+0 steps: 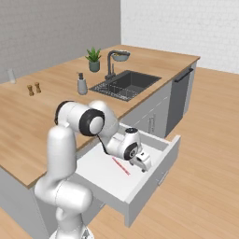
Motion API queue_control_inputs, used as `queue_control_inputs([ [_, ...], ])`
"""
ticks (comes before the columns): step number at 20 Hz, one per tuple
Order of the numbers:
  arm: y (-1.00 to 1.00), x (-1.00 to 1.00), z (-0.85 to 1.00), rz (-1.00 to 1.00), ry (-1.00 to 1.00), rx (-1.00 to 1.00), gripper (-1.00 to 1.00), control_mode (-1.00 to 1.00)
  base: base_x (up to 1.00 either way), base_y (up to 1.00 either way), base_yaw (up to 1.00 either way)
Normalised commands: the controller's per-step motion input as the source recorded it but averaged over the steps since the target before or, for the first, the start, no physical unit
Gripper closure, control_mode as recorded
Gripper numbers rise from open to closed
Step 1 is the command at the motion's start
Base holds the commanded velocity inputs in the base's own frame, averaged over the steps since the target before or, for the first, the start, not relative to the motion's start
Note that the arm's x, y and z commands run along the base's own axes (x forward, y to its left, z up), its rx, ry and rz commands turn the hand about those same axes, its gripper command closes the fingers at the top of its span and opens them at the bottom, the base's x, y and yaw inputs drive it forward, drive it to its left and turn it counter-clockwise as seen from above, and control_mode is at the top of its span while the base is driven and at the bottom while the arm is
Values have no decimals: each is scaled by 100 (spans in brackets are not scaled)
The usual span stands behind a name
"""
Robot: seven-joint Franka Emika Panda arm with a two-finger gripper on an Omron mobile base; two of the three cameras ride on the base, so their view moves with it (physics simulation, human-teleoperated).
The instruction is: Take a straw from the drawer in front and place it inside the glass cup on the dining counter.
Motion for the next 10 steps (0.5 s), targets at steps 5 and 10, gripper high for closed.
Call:
queue_control_inputs([
  [5,-85,-38,10,-2,0,0,-100,-100,0,0,0],
  [10,35,-10,53,17,2,3,-100,-100,0,0,0],
])
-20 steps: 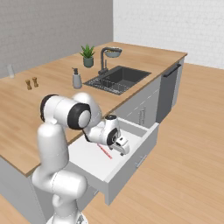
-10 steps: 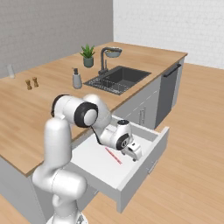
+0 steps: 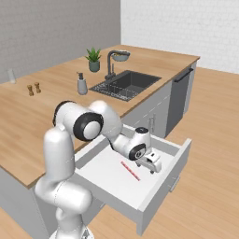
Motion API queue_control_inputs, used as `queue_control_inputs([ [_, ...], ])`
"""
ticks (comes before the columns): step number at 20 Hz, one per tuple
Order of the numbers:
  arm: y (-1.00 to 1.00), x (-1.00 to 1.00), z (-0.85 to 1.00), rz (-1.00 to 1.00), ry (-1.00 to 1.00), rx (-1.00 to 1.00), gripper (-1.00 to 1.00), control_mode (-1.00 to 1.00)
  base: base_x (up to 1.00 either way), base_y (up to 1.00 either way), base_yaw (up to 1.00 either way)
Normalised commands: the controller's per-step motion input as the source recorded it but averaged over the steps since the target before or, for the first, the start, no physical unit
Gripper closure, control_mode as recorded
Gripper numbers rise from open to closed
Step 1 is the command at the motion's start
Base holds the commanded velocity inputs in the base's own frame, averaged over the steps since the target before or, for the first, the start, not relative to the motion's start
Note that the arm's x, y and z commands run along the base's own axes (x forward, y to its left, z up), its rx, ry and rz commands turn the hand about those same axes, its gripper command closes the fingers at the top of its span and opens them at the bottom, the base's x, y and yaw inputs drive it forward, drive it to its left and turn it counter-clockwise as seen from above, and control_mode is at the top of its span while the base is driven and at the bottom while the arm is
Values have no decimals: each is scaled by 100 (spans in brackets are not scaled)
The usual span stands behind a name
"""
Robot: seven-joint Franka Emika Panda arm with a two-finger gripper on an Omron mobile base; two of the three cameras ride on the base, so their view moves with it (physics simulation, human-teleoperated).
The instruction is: Take a straw from the drawer in front and place it inside the glass cup on the dining counter.
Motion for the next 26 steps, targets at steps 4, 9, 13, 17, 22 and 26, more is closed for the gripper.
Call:
queue_control_inputs([
  [4,78,1,51,34,11,8,-100,-100,0,0,0],
  [9,62,0,4,38,9,3,-100,-100,0,0,0],
  [13,32,3,-11,32,0,0,-100,-100,0,0,0],
  [17,7,15,-21,25,0,0,-100,-100,0,0,0],
  [22,0,20,-32,22,0,0,-100,-100,0,0,0],
  [26,0,38,-23,22,0,1,-100,-100,0,0,0],
])
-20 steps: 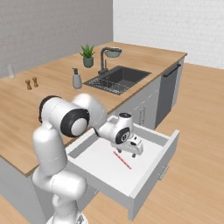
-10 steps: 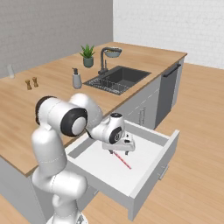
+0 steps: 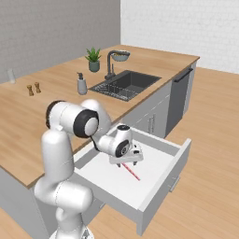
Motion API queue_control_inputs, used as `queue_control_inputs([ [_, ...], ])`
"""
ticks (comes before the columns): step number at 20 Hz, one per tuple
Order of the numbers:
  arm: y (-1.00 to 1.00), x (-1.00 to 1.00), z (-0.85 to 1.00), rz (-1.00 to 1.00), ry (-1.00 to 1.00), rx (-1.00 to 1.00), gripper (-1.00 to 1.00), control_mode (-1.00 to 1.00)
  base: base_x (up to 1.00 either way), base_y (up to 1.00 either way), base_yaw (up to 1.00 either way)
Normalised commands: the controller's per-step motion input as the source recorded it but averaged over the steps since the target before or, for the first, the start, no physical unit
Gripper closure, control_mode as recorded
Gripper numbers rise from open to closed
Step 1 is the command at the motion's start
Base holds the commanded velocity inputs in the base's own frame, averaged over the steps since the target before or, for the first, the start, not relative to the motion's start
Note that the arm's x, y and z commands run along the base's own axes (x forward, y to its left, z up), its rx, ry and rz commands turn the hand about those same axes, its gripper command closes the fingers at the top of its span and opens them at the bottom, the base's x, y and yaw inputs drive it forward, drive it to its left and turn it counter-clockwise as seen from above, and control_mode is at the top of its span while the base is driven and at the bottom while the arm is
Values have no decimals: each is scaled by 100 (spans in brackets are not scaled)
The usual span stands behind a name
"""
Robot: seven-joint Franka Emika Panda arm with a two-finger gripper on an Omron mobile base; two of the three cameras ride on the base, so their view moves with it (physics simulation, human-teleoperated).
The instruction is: Take a straw from the drawer in front and place it inside the glass cup on the dining counter.
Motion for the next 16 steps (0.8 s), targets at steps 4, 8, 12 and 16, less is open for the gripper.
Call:
queue_control_inputs([
  [4,0,25,-32,21,4,1,-100,-100,0,0,0],
  [8,0,10,-34,18,4,1,-100,-100,0,0,0],
  [12,0,24,-34,16,6,0,-100,-100,0,0,0],
  [16,0,28,-30,14,2,0,-100,-100,0,0,0],
])
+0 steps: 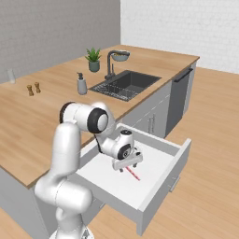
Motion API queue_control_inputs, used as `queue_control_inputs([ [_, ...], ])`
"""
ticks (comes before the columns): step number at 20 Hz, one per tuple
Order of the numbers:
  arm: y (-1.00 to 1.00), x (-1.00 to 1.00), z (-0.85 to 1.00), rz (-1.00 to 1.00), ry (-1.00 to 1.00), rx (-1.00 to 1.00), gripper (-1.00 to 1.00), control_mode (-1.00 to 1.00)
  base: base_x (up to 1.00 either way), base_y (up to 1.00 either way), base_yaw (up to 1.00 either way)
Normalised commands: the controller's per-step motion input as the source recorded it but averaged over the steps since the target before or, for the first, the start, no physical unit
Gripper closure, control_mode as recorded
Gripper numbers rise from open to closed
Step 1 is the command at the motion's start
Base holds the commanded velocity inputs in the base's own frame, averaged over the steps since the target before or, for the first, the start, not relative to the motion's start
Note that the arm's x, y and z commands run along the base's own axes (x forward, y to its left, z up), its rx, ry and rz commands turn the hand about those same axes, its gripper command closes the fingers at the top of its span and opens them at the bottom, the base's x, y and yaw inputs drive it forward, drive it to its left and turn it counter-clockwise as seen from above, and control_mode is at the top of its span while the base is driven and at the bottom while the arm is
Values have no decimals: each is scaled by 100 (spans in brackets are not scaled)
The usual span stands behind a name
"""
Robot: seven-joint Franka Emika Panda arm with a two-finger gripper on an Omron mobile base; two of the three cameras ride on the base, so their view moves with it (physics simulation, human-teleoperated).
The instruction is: Take a straw from the drawer in front and place it inside the glass cup on the dining counter.
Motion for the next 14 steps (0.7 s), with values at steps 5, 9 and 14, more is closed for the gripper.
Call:
queue_control_inputs([
  [5,0,9,-45,12,1,0,-100,-100,0,0,0],
  [9,0,0,-56,7,4,1,100,-100,0,0,0],
  [14,-1,0,-59,3,0,2,100,-100,0,0,0],
])
